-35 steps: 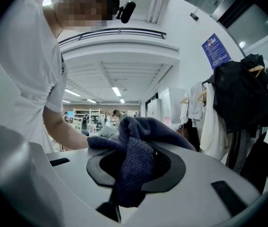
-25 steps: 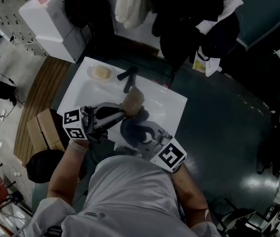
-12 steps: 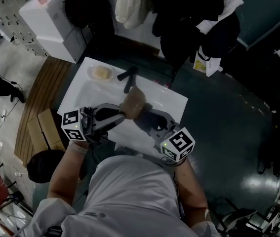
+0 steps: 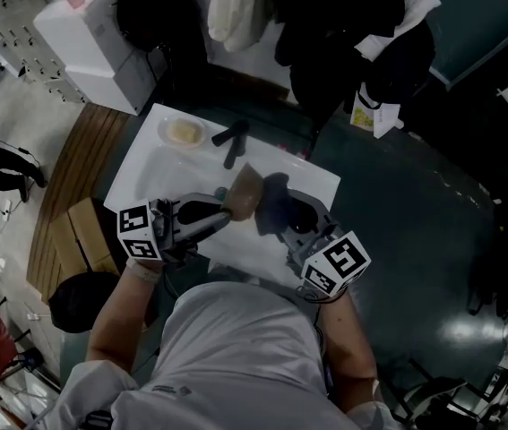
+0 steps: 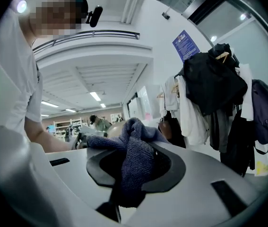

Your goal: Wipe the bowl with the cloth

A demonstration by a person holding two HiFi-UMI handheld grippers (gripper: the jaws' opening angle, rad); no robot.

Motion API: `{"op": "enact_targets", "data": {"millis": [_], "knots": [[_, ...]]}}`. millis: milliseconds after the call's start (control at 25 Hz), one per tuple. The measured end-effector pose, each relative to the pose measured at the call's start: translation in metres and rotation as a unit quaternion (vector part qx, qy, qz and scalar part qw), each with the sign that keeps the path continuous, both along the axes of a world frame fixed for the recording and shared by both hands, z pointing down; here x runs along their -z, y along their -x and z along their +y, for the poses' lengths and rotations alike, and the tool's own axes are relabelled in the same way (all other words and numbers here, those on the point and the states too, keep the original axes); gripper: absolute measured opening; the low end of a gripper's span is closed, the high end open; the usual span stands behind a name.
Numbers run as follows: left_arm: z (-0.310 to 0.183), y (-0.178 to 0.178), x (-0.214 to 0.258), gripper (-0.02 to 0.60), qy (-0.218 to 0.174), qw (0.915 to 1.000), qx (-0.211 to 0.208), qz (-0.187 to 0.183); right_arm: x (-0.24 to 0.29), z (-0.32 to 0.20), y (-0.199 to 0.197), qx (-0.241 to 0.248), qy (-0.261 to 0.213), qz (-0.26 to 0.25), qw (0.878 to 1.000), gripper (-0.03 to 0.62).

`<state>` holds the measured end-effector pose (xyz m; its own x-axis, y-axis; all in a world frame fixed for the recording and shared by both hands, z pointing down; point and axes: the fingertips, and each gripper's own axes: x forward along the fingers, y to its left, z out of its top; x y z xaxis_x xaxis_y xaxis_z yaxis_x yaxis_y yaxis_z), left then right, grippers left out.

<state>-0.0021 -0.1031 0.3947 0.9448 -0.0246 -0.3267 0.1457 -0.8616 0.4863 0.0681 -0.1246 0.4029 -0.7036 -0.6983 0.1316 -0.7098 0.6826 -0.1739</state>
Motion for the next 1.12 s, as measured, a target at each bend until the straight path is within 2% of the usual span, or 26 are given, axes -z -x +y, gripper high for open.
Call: {"op": "enact_targets", "data": {"millis": [200, 480, 640, 840, 960, 1120], "knots": [[-0.012, 0.006, 0.004, 0.021, 0.027, 0.9990, 0.020, 0.031, 0.004, 0.018, 0.025, 0.032, -0.004, 0.000, 0.999, 0.095], [-0.005, 0.014, 0.018, 0.021, 0.019, 0.9980, 0.007, 0.060, -0.017, 0.024, 0.029, 0.040, 0.013, 0.015, 0.999, 0.095], [0.007, 0.011, 0.018, 0.021, 0.005, 0.9985, -0.012, 0.053, -0.023, 0.013, 0.018, 0.021, 0.025, 0.021, 0.999, 0.096], [0.017, 0.005, 0.009, 0.023, -0.014, 0.9994, -0.026, 0.017, -0.011, 0.003, 0.009, 0.000, 0.016, 0.011, 1.000, 0.095], [0.013, 0.004, 0.001, 0.021, -0.011, 0.9999, -0.013, 0.000, -0.003, 0.003, 0.007, -0.003, 0.011, -0.002, 1.000, 0.095], [-0.001, 0.006, -0.006, 0.021, 0.019, 0.9996, 0.022, -0.001, 0.001, 0.011, 0.018, 0.020, 0.012, -0.007, 1.000, 0.095]]}}
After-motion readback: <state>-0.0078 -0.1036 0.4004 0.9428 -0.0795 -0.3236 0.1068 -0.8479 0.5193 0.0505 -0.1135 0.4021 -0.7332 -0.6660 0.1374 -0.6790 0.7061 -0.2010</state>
